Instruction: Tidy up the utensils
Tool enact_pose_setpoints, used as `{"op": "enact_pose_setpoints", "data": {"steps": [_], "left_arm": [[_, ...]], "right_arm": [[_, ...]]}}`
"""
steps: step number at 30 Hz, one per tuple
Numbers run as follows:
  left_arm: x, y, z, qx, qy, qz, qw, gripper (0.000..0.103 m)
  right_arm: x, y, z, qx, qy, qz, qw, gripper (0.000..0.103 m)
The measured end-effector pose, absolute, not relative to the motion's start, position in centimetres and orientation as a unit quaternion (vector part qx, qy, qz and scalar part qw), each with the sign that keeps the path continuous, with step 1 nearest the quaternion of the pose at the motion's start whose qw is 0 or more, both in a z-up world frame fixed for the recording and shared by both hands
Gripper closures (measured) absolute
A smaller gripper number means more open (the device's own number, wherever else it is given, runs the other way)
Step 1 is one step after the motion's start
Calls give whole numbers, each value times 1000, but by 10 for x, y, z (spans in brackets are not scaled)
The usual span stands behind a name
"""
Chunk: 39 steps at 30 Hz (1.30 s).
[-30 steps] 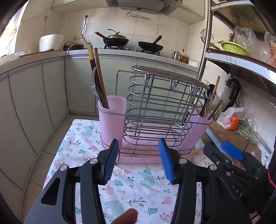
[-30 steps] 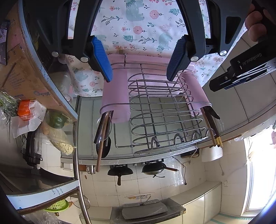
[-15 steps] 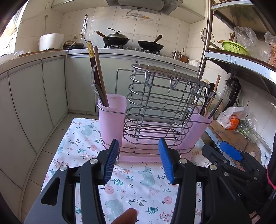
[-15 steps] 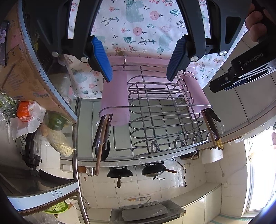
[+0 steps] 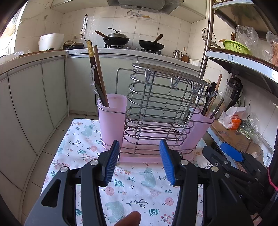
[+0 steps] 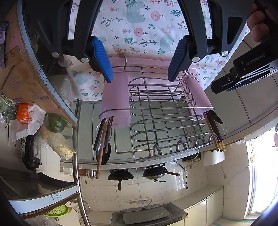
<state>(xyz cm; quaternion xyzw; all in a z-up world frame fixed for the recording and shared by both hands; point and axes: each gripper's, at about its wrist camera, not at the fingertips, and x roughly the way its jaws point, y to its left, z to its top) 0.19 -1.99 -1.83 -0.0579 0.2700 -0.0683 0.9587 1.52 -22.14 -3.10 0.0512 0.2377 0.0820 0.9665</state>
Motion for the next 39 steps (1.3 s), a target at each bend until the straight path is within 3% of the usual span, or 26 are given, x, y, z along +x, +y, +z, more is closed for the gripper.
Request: {"op": "enact_pose_setpoints", "data": {"steps": [39], "left_arm": [[5,-20,-21,-52,273,-70,958,54]], "right_arm": [[21,-222,-36,53,252,81,963,39]]}}
